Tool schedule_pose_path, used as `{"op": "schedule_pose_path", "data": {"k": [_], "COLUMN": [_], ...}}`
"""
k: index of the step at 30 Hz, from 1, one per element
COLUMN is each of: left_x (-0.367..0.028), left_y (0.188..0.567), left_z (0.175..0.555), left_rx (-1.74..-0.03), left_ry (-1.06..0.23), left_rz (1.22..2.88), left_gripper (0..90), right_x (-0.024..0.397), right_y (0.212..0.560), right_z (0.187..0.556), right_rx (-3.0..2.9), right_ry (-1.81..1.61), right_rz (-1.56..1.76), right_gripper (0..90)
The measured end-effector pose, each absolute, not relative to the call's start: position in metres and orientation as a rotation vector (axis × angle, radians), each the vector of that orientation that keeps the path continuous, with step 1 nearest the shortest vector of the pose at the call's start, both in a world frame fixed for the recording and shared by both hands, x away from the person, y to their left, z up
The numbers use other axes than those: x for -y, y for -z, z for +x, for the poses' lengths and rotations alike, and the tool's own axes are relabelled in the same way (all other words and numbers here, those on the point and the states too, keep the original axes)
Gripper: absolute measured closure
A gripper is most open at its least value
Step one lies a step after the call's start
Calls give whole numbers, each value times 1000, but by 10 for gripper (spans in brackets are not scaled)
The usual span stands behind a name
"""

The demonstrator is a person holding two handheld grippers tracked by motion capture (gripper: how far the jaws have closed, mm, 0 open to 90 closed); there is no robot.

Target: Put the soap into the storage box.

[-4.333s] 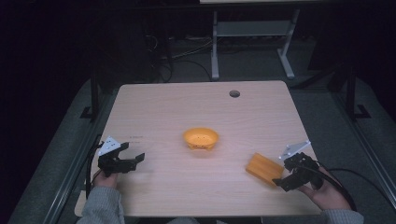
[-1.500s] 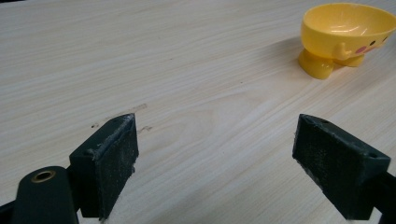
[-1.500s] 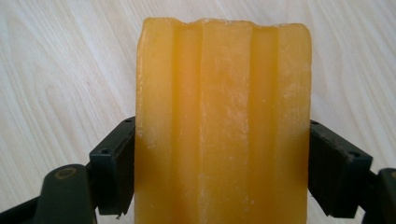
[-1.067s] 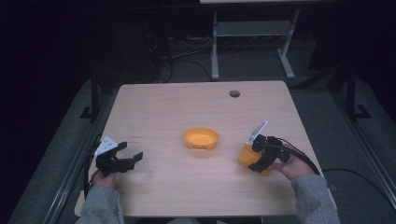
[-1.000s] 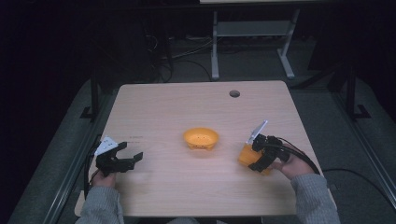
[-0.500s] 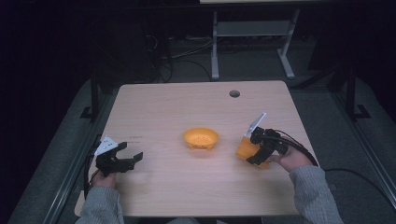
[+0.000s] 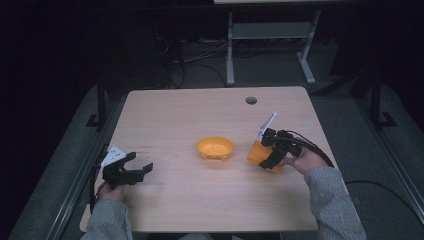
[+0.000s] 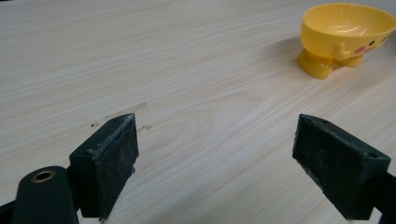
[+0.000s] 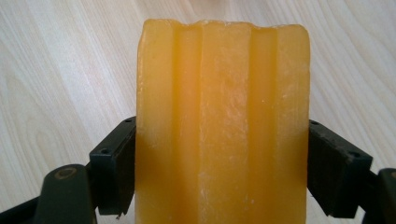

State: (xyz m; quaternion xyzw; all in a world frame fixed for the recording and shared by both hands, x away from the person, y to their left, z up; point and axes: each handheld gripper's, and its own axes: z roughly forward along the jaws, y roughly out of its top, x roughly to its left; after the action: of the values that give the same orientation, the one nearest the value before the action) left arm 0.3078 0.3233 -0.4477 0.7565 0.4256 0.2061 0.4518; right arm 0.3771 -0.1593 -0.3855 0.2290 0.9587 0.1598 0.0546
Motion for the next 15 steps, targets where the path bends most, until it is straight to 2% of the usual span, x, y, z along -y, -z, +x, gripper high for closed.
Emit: {"op": "schedule_pose_path", "data": {"k": [15], "left_x": [-324], "left_y": [447], "left_z": [308], "left_rx": [-1049], "left_ry": [-509], "left_rz": [1868], "left_gripper": [138], "right_x": [139], "right_y": [374], "right_z": [393], "right_rx": [-2925], "right_ry": [-497], "right_rz": [640], "right_gripper": [212]}}
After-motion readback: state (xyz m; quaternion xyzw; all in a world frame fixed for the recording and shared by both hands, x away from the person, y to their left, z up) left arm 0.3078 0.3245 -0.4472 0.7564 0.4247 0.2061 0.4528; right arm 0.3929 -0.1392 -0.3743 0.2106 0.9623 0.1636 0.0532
